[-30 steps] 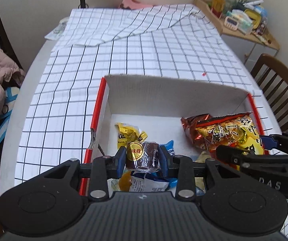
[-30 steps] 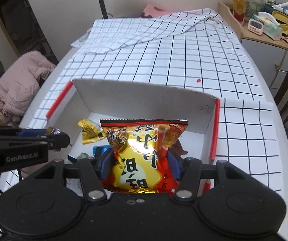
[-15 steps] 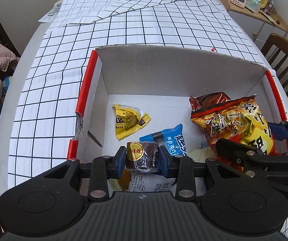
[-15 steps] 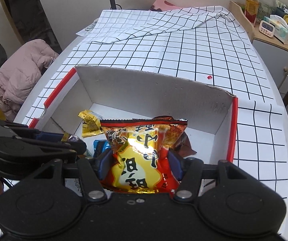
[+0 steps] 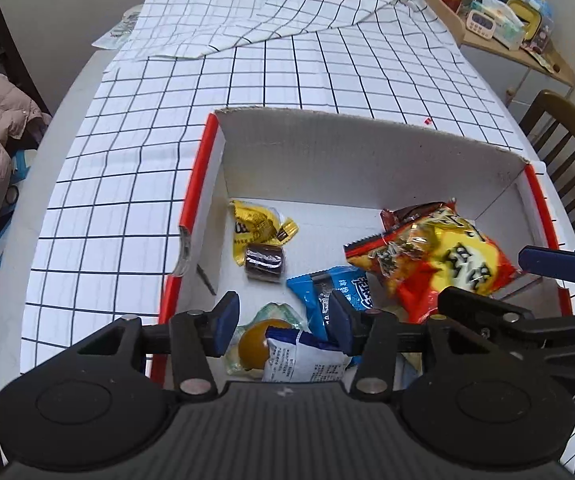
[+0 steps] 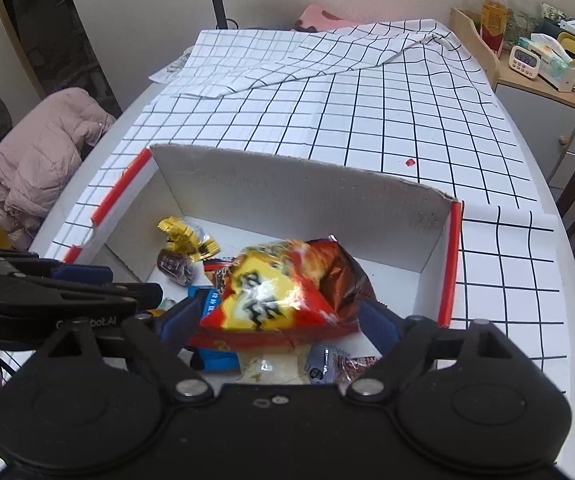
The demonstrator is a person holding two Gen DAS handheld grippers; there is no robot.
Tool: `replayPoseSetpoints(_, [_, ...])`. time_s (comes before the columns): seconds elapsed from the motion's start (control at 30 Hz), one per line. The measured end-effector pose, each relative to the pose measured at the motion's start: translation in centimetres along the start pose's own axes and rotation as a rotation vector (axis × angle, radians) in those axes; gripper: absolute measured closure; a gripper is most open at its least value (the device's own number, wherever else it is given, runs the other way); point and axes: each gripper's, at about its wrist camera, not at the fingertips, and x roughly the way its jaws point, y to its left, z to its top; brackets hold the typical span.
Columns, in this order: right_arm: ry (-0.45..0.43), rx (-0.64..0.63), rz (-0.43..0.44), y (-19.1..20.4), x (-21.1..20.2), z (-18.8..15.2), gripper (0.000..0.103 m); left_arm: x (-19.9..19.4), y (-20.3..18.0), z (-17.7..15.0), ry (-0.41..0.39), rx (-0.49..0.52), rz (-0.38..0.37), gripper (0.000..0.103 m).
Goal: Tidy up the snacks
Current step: 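Lower both snacks into the box and open both tools to release them, then withdraw both tools from the box toward the green bar and purple candy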
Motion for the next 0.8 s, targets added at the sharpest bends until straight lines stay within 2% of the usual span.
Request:
replayPoseSetpoints(0.3, [-0.053, -0.002, 0.038, 0.7, -3.8, -0.5, 0.003, -4.1, 0.7, -1.5, -0.063, 0.011, -0.028, 0.055])
replayPoseSetpoints(0.47, [-0.082, -0.02, 0.059, 1.5, -6.3, -1.3, 0.001, -6.8, 0.8, -2.7, -0.105, 0.025, -0.05, 0.054])
replayPoseSetpoints(0.5, [-0.088, -0.022, 0.066, 1.6, -6.8, -1.5, 0.001, -7.3, 0.8, -2.9, -0.114, 0.028, -0.053, 0.05])
replayPoseSetpoints(0.53, [-0.093, -0.023, 0.074, 1.7, -7.3, -1.7, 0.001, -7.9, 0.9, -3.2, -0.125, 0.03, -0.056, 0.041])
replayPoseSetpoints(0.57, [-0.098, -0.024, 0.078, 1.9, -7.8, -1.9, 0.001, -8.5, 0.9, -3.5, -0.14, 0.027, -0.058, 0.038])
replayPoseSetpoints(0.8, [-0.137, -0.027, 0.114, 2.7, -10.9, -3.8, 0.001, -11.7, 1.2, -5.9, -0.196, 0.047, -0.101, 0.037])
